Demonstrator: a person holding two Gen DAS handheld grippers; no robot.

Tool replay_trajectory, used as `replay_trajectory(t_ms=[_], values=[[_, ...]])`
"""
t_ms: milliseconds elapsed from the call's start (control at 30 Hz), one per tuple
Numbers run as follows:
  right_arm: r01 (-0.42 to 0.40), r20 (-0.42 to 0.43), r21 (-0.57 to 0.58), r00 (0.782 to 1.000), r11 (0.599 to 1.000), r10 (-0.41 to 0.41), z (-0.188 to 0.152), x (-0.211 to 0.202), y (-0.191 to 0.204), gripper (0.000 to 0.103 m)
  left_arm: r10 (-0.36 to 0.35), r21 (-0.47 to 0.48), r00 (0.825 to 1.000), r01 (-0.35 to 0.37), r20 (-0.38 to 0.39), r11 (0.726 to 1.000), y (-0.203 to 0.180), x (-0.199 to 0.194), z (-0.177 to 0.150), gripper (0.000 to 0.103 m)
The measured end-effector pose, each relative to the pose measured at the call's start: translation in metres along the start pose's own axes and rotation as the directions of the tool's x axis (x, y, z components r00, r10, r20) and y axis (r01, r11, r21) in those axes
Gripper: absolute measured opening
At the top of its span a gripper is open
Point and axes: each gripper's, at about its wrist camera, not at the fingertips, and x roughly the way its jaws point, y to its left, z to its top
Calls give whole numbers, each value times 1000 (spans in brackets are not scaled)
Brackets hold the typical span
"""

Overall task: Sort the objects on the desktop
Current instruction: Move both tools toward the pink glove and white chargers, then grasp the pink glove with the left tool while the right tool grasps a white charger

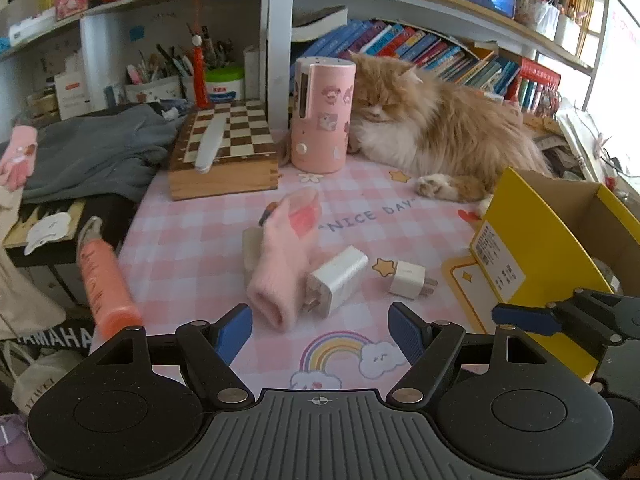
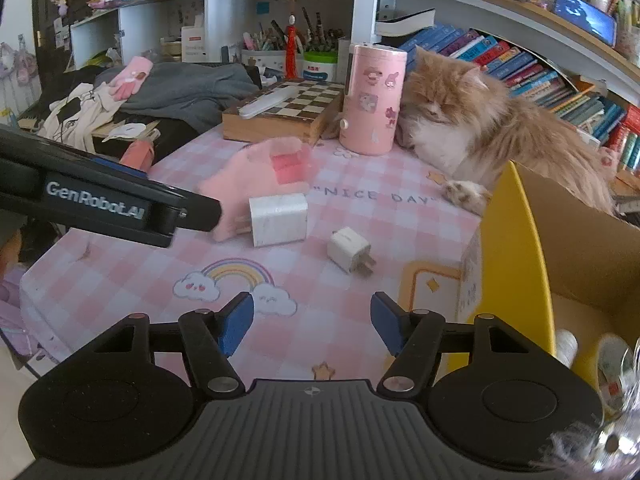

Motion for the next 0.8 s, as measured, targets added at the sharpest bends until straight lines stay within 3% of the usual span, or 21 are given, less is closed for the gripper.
replay_trajectory(t_ms=[367, 600, 800], values=[[0, 11, 15, 1000, 1000, 0, 20, 27, -12, 58, 61, -60, 998, -62, -16, 996, 16, 34, 26, 73], [37, -17, 56, 999, 998, -36, 32, 46, -20, 57, 77, -92, 994, -84, -76, 992, 29, 65, 31, 48], [52, -67, 83, 997, 995, -46, 37, 69, -23, 57, 77, -89, 993, -85, -86, 992, 28, 76, 33, 38]])
